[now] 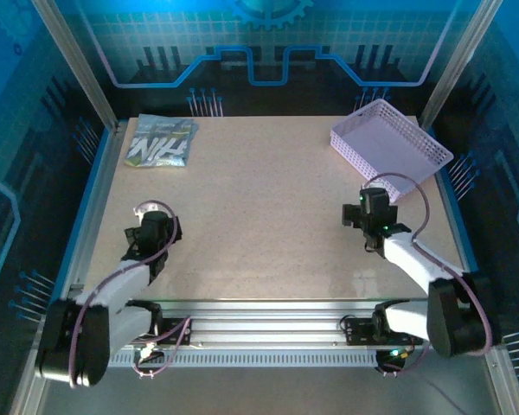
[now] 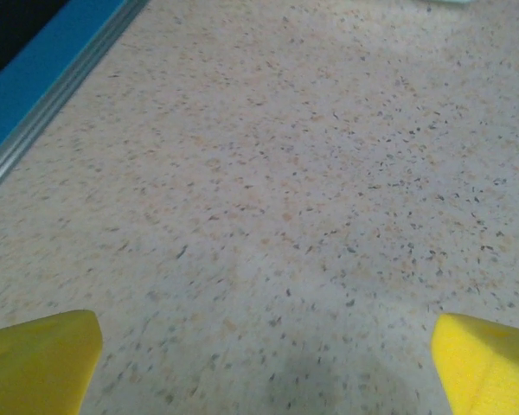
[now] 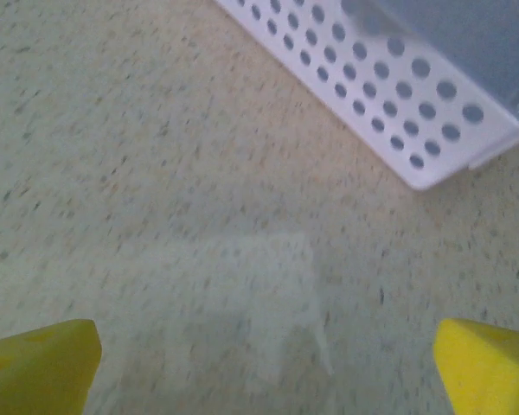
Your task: Fold and stack the t-shirts
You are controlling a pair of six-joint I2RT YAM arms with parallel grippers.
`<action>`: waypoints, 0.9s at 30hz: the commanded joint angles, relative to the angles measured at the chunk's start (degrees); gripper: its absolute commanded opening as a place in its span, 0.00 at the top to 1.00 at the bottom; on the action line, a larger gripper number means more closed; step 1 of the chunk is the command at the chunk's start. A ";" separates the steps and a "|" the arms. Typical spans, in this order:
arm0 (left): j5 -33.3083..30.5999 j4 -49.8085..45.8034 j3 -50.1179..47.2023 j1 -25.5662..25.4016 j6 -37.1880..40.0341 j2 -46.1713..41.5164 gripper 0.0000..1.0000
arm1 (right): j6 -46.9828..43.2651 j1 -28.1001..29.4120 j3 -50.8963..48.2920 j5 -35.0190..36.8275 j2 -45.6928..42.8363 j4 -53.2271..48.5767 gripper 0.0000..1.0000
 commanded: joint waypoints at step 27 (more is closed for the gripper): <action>16.29 43.16 3.55 3.04 5.84 25.64 0.01 | -9.81 -5.10 -8.25 -14.98 14.72 45.04 0.00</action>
